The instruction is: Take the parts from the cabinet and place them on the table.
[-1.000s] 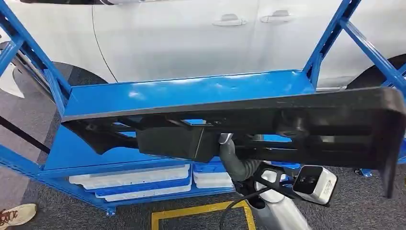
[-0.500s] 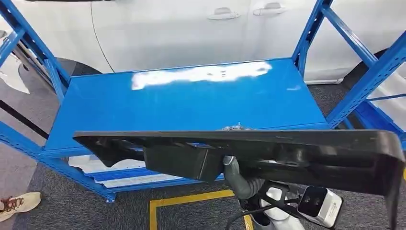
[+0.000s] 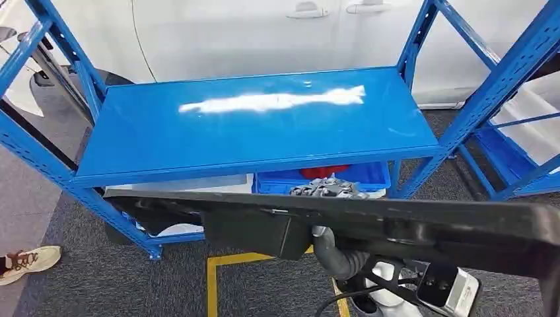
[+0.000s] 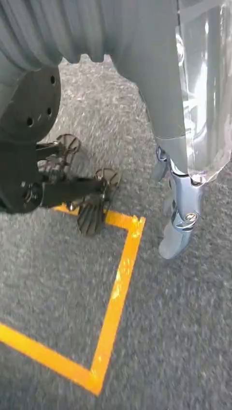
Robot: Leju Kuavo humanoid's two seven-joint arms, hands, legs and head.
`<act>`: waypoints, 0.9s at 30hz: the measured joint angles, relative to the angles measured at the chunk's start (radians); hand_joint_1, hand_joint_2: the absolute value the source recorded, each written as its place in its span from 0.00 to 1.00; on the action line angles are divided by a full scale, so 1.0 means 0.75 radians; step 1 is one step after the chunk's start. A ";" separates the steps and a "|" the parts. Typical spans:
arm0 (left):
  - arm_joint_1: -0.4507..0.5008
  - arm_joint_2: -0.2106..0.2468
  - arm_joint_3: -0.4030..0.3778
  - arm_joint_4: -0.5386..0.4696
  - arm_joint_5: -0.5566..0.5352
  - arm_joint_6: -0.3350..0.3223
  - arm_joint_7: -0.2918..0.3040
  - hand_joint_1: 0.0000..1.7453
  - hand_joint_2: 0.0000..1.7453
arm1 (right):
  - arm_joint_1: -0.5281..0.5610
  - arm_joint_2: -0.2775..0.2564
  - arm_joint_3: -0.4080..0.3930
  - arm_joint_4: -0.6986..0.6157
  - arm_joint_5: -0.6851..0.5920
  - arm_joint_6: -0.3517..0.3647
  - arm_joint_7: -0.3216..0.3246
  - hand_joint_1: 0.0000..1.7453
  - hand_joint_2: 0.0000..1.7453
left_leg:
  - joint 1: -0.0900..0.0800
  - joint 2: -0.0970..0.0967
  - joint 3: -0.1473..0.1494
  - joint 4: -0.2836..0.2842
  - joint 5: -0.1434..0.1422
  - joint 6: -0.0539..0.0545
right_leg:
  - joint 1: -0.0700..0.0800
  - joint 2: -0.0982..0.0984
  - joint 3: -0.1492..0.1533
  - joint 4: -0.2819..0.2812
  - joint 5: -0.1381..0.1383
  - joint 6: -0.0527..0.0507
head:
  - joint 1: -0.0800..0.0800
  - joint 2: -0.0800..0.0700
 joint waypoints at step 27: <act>0.002 0.006 0.002 0.000 -0.035 0.017 -0.001 0.00 1.00 | -0.085 0.012 0.007 0.046 -0.023 -0.019 0.001 1.00 1.00 | -0.014 0.006 0.090 -0.055 -0.039 0.023 | 0.017 -0.005 -0.283 0.338 -0.018 -0.010 | -0.001 0.000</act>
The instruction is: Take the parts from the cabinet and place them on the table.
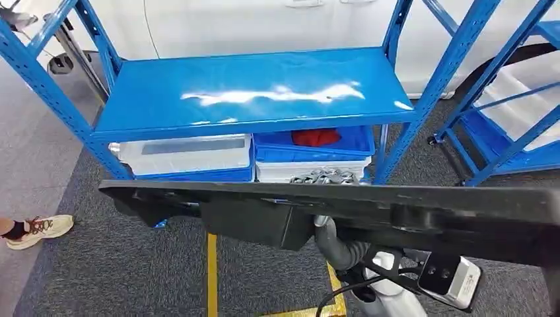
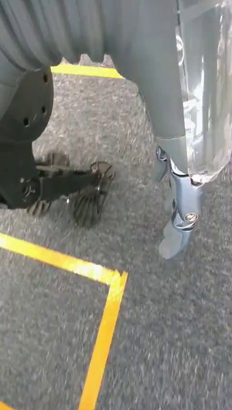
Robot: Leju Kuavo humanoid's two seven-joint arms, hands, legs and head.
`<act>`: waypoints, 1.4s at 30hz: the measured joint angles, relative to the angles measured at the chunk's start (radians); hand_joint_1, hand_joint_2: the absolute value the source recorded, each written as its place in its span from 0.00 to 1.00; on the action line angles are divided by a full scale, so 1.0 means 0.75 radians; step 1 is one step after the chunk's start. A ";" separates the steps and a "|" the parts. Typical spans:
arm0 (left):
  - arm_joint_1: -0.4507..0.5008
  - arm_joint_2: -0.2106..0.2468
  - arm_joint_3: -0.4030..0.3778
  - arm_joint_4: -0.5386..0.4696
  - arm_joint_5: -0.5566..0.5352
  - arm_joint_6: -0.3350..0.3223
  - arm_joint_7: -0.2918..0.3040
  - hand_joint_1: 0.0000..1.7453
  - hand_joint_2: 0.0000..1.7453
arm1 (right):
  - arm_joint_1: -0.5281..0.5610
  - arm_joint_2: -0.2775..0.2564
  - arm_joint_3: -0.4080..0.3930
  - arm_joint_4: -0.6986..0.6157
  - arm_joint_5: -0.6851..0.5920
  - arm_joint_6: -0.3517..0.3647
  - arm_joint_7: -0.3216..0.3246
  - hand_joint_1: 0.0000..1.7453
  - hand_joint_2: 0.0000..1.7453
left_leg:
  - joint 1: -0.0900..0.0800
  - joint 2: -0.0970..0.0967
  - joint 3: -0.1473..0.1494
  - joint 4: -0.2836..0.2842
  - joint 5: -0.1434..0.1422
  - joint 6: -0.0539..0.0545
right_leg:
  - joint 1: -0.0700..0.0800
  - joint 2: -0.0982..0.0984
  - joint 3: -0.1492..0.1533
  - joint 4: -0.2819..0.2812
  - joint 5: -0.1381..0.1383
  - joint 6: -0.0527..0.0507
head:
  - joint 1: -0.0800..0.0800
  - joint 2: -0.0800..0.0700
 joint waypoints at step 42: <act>0.007 0.010 0.040 0.000 -0.072 0.120 -0.023 0.00 1.00 | 0.069 -0.009 0.001 -0.147 0.075 0.004 -0.001 1.00 1.00 | 0.013 0.007 -0.046 0.237 -0.196 -0.086 | 0.002 0.002 0.170 -0.388 0.103 -0.087 | -0.001 0.000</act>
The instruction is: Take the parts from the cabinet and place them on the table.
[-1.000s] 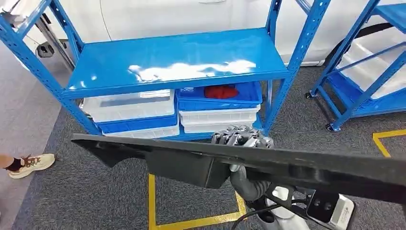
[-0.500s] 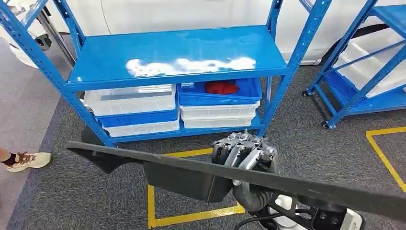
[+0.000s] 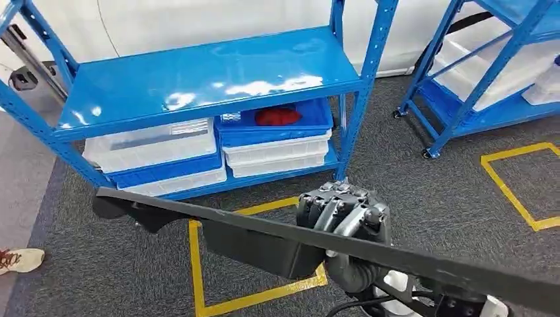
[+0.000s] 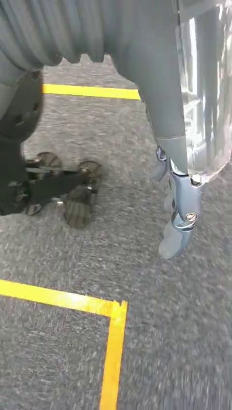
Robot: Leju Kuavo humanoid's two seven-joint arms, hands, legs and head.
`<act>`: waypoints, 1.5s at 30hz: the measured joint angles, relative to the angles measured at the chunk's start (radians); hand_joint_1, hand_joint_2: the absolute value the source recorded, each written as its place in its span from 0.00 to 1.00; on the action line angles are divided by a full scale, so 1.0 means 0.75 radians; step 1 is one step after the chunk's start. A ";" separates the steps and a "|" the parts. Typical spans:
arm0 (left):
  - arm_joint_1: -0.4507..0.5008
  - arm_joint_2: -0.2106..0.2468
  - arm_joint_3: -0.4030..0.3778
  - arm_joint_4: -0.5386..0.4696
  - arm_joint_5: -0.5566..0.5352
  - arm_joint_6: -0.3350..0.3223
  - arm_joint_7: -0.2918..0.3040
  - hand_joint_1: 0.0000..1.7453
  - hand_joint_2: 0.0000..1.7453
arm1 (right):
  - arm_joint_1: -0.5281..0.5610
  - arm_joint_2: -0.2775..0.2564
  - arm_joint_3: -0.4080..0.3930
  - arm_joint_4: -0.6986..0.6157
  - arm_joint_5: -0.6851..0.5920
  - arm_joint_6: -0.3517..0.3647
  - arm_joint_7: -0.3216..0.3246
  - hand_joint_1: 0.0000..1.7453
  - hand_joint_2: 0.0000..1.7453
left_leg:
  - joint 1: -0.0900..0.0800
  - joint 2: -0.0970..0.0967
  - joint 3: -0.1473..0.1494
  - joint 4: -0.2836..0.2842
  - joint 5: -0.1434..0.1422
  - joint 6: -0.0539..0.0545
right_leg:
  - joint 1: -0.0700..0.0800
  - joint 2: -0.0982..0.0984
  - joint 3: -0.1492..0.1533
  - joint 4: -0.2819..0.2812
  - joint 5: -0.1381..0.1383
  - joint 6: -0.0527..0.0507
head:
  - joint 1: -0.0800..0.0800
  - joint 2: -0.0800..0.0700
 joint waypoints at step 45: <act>-0.030 -0.076 -0.032 0.000 -0.082 -0.139 -0.022 0.00 1.00 | -0.461 -0.071 0.060 0.365 0.467 -0.235 0.062 1.00 1.00 | 0.002 -0.061 0.085 -0.216 0.144 0.079 | 0.007 0.043 -0.098 0.081 -0.012 0.060 | 0.001 0.000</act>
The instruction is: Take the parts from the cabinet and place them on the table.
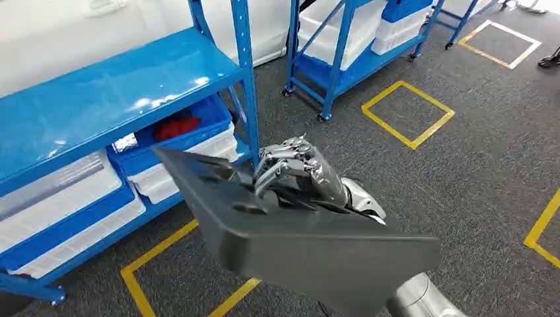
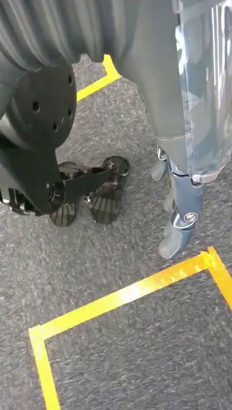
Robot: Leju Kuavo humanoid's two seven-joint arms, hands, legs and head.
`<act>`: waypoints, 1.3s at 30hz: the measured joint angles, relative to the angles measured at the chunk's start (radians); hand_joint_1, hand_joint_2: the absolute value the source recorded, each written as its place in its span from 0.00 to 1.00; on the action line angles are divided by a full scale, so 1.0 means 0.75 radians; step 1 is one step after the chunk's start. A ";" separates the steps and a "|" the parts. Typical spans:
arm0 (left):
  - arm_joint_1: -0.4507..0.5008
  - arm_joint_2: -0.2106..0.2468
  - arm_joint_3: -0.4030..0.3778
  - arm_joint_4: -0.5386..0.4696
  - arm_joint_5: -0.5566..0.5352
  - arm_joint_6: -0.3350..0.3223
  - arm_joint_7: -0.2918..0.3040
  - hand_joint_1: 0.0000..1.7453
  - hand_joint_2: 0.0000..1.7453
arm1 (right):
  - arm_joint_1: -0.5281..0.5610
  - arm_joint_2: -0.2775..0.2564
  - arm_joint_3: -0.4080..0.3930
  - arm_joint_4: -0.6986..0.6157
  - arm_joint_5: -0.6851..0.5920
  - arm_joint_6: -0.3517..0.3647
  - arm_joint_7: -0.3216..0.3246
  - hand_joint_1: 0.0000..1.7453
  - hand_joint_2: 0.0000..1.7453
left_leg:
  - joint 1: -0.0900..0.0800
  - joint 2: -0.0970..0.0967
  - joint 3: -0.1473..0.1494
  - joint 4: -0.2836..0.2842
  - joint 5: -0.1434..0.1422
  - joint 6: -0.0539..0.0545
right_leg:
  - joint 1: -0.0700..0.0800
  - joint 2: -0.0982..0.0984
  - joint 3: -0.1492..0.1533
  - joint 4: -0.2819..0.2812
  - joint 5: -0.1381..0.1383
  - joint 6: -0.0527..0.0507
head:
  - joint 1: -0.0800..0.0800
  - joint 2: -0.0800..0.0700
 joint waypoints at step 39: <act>0.016 -0.016 0.033 0.000 -0.017 0.016 0.010 0.00 1.00 | 0.005 -0.065 -0.088 0.067 -0.434 0.389 0.012 1.00 1.00 | -0.012 0.134 -0.013 0.031 -0.025 -0.006 | 0.004 -0.149 0.054 -0.066 0.029 -0.007 | 0.000 0.000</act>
